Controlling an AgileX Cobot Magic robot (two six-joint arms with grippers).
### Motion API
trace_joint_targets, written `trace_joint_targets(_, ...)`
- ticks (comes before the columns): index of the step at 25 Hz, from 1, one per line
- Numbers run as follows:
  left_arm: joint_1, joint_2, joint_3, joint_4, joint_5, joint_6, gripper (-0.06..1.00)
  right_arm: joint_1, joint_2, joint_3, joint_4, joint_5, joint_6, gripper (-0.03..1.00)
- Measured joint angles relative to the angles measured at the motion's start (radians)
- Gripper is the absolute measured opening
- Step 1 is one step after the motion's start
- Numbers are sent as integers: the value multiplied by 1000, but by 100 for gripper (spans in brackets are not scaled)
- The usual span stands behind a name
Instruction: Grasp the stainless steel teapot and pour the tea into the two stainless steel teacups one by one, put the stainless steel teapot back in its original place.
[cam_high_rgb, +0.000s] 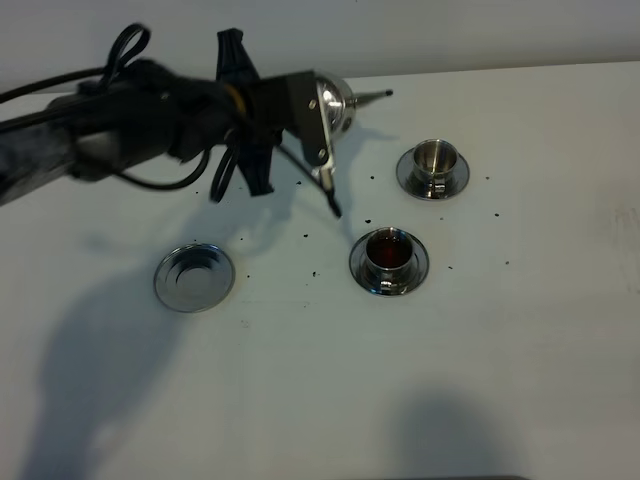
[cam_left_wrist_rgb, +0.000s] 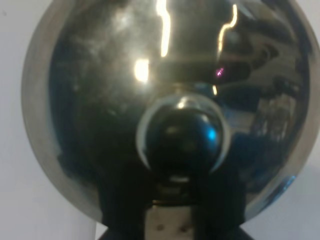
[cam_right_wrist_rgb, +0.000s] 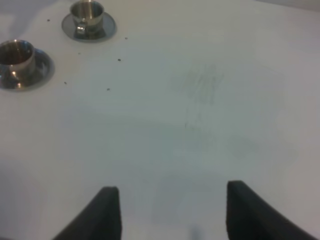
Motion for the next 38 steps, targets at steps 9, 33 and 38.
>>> trace_joint_targets(9, -25, 207, -276, 2, 66, 174, 22, 0, 0, 0, 0, 0, 0, 46)
trace_joint_targets(33, -47, 303, -292, 2, -185, 520, 22, 0, 0, 0, 0, 0, 0, 46)
trace_joint_targets(38, -42, 303, -292, 3, -194, 532, 22, 0, 0, 0, 0, 0, 0, 46)
